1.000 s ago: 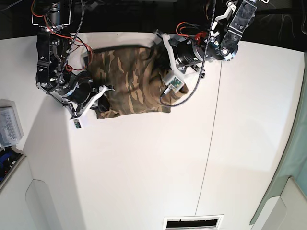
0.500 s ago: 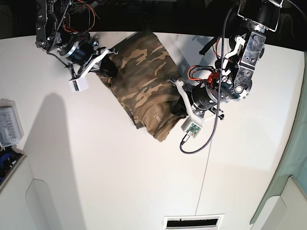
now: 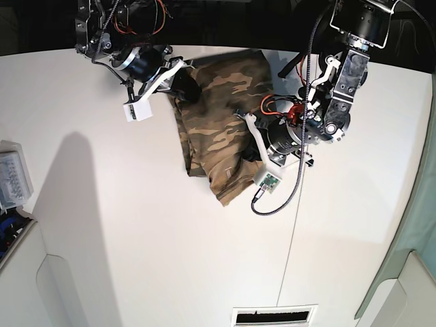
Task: Layout the t-shirt on the table in an organized manner, then fold the t-shirt properly
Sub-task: 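Press and tuck the folded bundle with the left gripper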
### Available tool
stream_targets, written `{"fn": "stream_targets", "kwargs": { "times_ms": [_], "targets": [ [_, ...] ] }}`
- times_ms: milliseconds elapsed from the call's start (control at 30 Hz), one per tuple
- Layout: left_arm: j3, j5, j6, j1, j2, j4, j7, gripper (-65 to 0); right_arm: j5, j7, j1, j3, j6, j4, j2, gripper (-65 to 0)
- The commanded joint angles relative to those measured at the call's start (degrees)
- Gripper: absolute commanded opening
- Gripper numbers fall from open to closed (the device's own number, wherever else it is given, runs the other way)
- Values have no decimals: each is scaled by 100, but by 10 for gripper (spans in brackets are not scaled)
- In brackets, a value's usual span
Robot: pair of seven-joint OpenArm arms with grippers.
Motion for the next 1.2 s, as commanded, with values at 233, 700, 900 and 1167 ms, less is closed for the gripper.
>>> {"fn": "stream_targets", "kwargs": {
  "times_ms": [233, 700, 900, 1167],
  "targets": [
    [-70, -76, 330, -92, -385, 1425, 85, -650, -15, 39, 48, 319, 68, 872, 33, -650],
    [529, -321, 306, 138, 629, -249, -850, -650, -153, -35, 31, 1196, 22, 964, 734, -650],
    [531, -275, 262, 114, 896, -1436, -1513, -650, -149, -50, 35, 1270, 22, 964, 859, -650],
    [531, -234, -396, 101, 977, -815, -1357, -650, -85, -42, 33, 1270, 22, 964, 857, -650]
  ]
}}
